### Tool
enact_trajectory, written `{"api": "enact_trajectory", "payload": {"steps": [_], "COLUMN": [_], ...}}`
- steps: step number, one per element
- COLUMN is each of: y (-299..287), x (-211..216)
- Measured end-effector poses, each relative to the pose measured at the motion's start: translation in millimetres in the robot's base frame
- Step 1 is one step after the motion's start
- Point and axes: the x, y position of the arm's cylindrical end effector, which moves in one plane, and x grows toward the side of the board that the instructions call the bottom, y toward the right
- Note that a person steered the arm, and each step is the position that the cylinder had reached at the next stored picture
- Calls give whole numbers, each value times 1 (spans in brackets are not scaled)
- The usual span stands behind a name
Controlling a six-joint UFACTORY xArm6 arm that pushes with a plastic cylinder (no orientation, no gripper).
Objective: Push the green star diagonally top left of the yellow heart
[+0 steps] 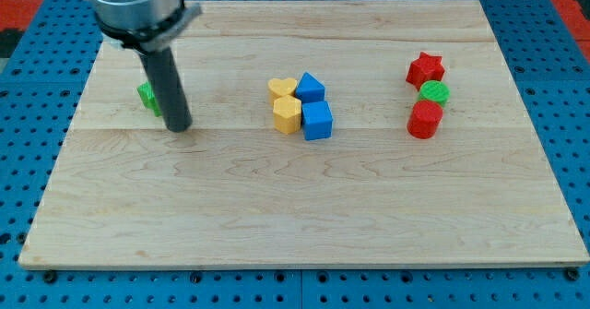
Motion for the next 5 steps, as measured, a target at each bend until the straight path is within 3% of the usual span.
{"api": "enact_trajectory", "payload": {"steps": [5], "y": [-61], "x": [-31]}}
